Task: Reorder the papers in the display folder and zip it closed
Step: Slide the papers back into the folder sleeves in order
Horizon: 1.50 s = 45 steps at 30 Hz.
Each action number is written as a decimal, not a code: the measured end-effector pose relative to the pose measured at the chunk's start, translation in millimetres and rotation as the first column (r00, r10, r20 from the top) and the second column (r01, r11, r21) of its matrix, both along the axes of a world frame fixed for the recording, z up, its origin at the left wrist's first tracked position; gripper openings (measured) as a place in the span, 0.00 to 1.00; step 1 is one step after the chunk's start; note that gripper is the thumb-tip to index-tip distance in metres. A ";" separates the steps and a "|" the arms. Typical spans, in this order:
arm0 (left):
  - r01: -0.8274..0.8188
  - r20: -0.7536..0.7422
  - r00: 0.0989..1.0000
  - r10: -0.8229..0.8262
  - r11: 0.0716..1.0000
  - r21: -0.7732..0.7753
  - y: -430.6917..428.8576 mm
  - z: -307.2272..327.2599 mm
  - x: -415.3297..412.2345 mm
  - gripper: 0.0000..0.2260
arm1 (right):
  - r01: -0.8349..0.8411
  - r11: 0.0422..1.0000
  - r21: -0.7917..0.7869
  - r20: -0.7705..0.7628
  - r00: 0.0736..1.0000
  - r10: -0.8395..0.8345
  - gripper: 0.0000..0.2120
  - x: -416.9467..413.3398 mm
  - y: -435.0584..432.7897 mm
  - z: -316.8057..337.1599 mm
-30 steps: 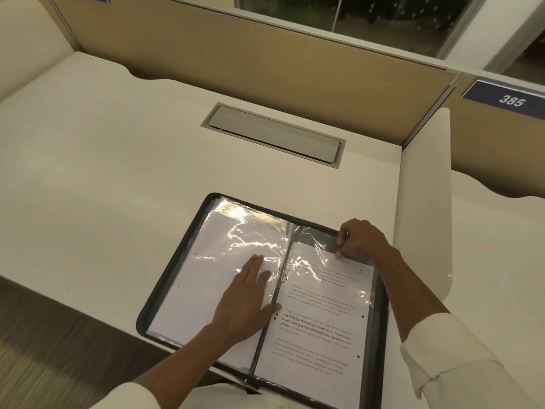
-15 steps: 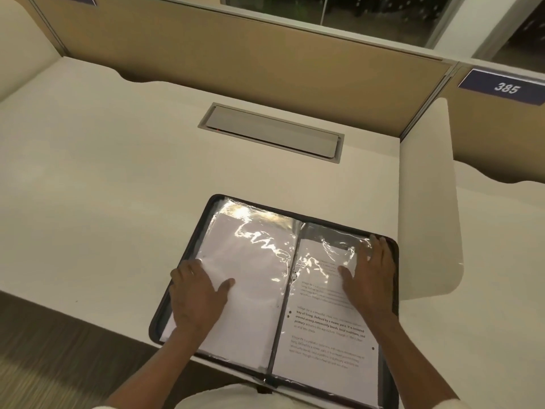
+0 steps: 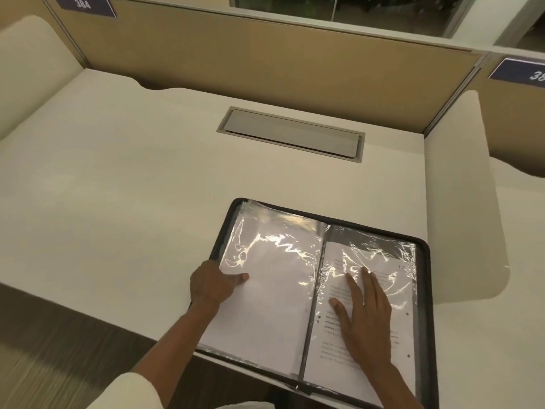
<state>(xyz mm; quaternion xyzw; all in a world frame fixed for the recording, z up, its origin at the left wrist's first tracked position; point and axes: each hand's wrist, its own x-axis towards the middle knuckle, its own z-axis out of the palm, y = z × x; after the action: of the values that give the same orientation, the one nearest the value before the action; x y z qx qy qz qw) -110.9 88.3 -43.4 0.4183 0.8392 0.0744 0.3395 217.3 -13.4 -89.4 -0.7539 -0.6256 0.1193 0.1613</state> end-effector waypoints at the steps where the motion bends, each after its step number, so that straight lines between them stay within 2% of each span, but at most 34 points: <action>1: 0.008 0.015 1.000 -0.008 1.000 0.013 -1.3 1.6 -0.5 0.27 | 0.006 1.000 0.002 0.007 1.000 -0.006 0.34 -0.4 1.0 -0.2; 4: 0.050 0.020 0.998 -0.051 0.996 0.067 -7.9 16.3 0.9 0.17 | 0.027 0.999 -0.017 -0.002 1.000 -0.027 0.32 -0.4 5.2 2.4; 6: 0.079 0.044 0.995 -0.084 0.990 0.114 -14.1 36.3 4.8 0.14 | 0.041 0.999 -0.032 -0.054 0.998 -0.043 0.29 -1.2 8.4 9.2; 10: 0.168 0.134 0.971 -0.199 0.963 0.212 -27.6 95.6 24.4 0.10 | 0.092 0.993 -0.071 -0.330 0.937 -0.110 0.27 -9.4 9.8 43.3; 13: 0.235 0.185 0.938 -0.293 0.931 0.281 -37.2 139.1 48.7 0.09 | 0.140 0.983 -0.116 -0.609 0.772 -0.181 0.25 -22.6 9.9 83.9; 17: 0.336 0.252 0.872 -0.420 0.887 0.316 -51.3 168.0 101.3 0.07 | 0.151 0.973 -0.173 -0.851 0.475 -0.224 0.17 -42.0 5.4 123.9; 20: 0.401 0.325 0.799 -0.506 0.851 0.340 -66.9 166.0 144.9 0.08 | 0.140 0.976 -0.168 -0.915 0.347 -0.207 0.22 -41.8 -1.2 148.9; 23: 0.482 0.411 0.681 -0.606 0.793 0.372 -82.2 153.5 178.5 0.17 | 0.181 0.961 -0.209 -0.948 0.204 -0.245 0.21 -17.9 -6.2 162.5; 25: 0.524 0.474 0.612 -0.633 0.774 0.356 -89.1 145.9 191.5 0.19 | 0.190 0.946 -0.263 -0.941 0.165 -0.295 0.22 9.0 -10.6 160.4; 27: 0.534 0.518 0.593 -0.616 0.783 0.319 -92.6 137.1 196.6 0.17 | 0.153 0.935 -0.321 -0.927 0.152 -0.343 0.20 36.3 -17.3 151.4; 29: 0.543 0.490 0.601 -0.631 0.773 0.330 -93.6 119.8 193.7 0.16 | 0.137 0.913 -0.385 -0.896 0.181 -0.405 0.18 61.9 -24.0 137.1; 31: 0.641 0.290 0.601 -0.745 0.665 0.383 -88.5 94.7 183.9 0.19 | 0.153 0.891 -0.427 -0.846 0.280 -0.454 0.19 85.3 -29.6 114.3; 33: 0.775 0.071 0.533 -0.843 0.520 0.360 -79.0 69.5 170.0 0.28 | 0.192 0.875 -0.444 -0.770 0.418 -0.482 0.22 102.8 -34.8 89.0; 34: 0.822 0.000 0.500 -0.866 0.475 0.315 -73.1 58.0 162.7 0.34 | 0.219 0.865 -0.451 -0.713 0.495 -0.497 0.24 108.5 -37.3 77.3; 36: 0.879 -0.061 0.445 -0.894 0.422 0.224 -63.0 41.0 150.7 0.44 | 0.273 0.862 -0.426 -0.612 0.615 -0.497 0.27 112.9 -42.5 62.2; 38: 0.913 -0.073 0.386 -0.920 0.369 0.175 -59.4 28.0 142.4 0.51 | 0.295 0.898 -0.328 -0.538 0.723 -0.434 0.29 108.2 -49.1 57.6; 40: 0.935 -0.097 0.332 -0.938 0.314 0.165 -60.0 18.1 137.3 0.55 | 0.276 0.948 -0.160 -0.414 0.853 -0.318 0.29 96.5 -58.1 54.6; 42: 0.944 -0.122 0.300 -0.946 0.276 0.183 -61.8 12.3 136.3 0.57 | 0.175 0.984 -0.021 -0.130 0.976 -0.176 0.34 82.2 -64.7 49.9; 43: 0.948 -0.137 0.282 -0.949 0.255 0.189 -62.7 10.6 136.7 0.58 | 0.114 0.993 0.015 -0.006 0.993 -0.114 0.36 72.7 -65.4 48.3; 44: 0.955 -0.154 0.260 -0.953 0.230 0.184 -63.6 9.0 138.0 0.59 | 0.061 0.997 0.038 0.029 0.998 -0.062 0.36 62.4 -64.6 46.8; 45: 0.965 -0.176 0.231 -0.957 0.202 0.169 -64.6 8.9 140.2 0.60 | 0.008 0.999 0.042 0.002 1.000 -0.008 0.35 50.8 -60.7 50.0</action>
<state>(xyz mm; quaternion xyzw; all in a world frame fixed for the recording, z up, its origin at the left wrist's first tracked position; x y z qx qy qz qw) 29.3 23.7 -34.5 0.8870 0.3874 -0.0571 0.2449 268.1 -74.1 -39.5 -0.7531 -0.6250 0.1049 0.1769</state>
